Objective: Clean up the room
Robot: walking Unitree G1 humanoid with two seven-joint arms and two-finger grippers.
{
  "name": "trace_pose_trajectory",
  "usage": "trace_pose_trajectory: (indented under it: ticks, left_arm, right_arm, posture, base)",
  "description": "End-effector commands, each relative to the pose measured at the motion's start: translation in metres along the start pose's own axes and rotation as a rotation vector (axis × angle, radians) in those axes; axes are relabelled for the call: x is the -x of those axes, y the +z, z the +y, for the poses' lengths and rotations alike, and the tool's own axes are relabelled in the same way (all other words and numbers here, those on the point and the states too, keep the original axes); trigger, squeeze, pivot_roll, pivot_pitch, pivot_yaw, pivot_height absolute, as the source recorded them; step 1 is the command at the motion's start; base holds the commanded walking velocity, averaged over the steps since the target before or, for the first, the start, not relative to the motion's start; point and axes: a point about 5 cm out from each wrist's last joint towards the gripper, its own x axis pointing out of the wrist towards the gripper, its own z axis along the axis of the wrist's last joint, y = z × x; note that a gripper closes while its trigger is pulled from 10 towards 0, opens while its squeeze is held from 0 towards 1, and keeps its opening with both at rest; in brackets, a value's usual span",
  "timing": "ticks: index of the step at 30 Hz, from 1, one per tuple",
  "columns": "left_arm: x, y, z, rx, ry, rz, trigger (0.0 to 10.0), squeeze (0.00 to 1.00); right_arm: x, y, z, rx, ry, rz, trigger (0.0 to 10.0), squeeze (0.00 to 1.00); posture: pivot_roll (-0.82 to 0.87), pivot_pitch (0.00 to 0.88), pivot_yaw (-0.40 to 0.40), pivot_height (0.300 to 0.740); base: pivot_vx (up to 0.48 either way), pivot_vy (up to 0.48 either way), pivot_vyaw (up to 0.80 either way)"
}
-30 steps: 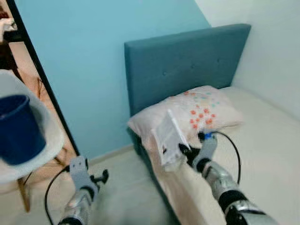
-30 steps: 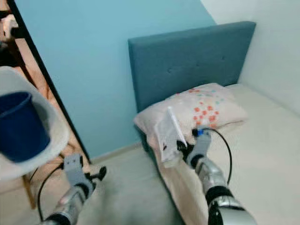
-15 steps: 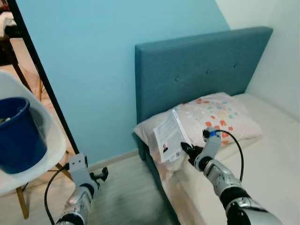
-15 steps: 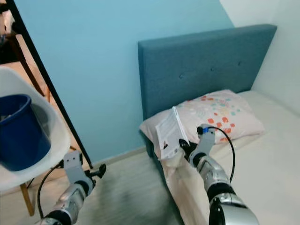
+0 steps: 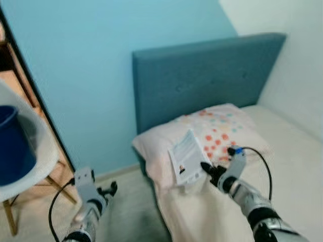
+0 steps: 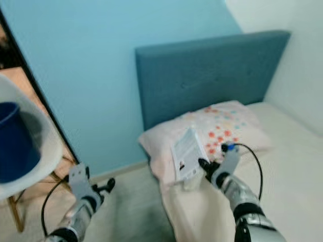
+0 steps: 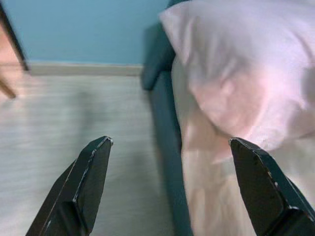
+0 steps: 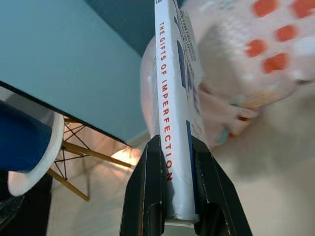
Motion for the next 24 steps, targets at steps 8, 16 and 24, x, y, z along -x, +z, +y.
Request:
trace_pose_trajectory:
  ticks: [8, 16, 24]
  left_arm:
    - [0.002, -0.004, 0.006, -0.002, 0.023, 0.02, 10.0, 0.0]
    - [0.003, -0.002, 0.01, -0.005, 0.031, 0.015, 10.0, 0.0]
    - [0.002, 0.006, 0.014, -0.018, 0.041, -0.009, 10.0, 0.0]
  right_arm:
    - [0.023, -0.052, -0.021, -0.08, -0.039, 0.278, 10.0, 0.0]
    - [0.027, -0.056, -0.024, -0.091, -0.052, 0.307, 10.0, 0.0]
    - [0.021, -0.045, -0.021, -0.079, -0.073, 0.23, 10.0, 0.0]
  posture:
    - [-0.07, 0.0, -0.031, 0.72]
    - [-0.06, 0.0, -0.029, 0.7]
    - [-0.07, 0.0, -0.02, 0.68]
  base:
    - [0.0, 0.0, 0.0]
    - [0.0, 0.0, 0.0]
    - [0.0, 0.0, 0.0]
